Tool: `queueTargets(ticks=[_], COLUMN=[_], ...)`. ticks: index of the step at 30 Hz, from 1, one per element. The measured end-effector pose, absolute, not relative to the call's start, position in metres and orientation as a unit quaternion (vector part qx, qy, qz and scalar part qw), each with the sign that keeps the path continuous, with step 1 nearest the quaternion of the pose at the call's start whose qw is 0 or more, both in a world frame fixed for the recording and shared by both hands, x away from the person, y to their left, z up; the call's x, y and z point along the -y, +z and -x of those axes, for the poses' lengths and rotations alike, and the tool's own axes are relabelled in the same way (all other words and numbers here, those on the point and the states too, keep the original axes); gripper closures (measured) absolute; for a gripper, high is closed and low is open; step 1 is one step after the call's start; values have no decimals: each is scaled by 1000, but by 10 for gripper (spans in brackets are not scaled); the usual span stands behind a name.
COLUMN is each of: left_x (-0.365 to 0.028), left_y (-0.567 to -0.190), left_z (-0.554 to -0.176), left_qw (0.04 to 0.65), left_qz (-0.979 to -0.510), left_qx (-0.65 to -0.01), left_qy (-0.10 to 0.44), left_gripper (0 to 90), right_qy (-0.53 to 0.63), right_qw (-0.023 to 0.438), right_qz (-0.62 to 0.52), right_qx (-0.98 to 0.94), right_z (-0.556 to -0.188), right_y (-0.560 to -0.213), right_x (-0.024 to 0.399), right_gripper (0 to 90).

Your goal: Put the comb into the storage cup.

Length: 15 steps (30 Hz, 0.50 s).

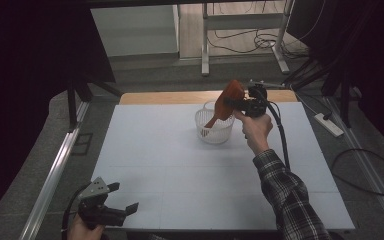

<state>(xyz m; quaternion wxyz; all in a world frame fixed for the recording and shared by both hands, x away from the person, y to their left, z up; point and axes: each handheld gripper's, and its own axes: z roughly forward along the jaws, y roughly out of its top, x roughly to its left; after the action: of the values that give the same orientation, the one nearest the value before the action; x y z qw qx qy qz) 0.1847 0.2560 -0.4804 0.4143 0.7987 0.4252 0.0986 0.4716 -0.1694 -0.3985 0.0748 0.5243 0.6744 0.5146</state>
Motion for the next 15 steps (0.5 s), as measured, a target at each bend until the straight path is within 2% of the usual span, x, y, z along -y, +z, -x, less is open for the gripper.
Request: queueTargets(ticks=[15], left_x=[-257], left_y=[-481], left_z=[-185], left_qw=[415], left_qz=[-797], left_qx=[-428], left_qy=[96], left_gripper=[18], right_qy=[503], right_qw=[83], right_qz=[-528], right_qx=[-679], right_z=[-470], right_y=[-413], right_x=[167], right_gripper=[532])
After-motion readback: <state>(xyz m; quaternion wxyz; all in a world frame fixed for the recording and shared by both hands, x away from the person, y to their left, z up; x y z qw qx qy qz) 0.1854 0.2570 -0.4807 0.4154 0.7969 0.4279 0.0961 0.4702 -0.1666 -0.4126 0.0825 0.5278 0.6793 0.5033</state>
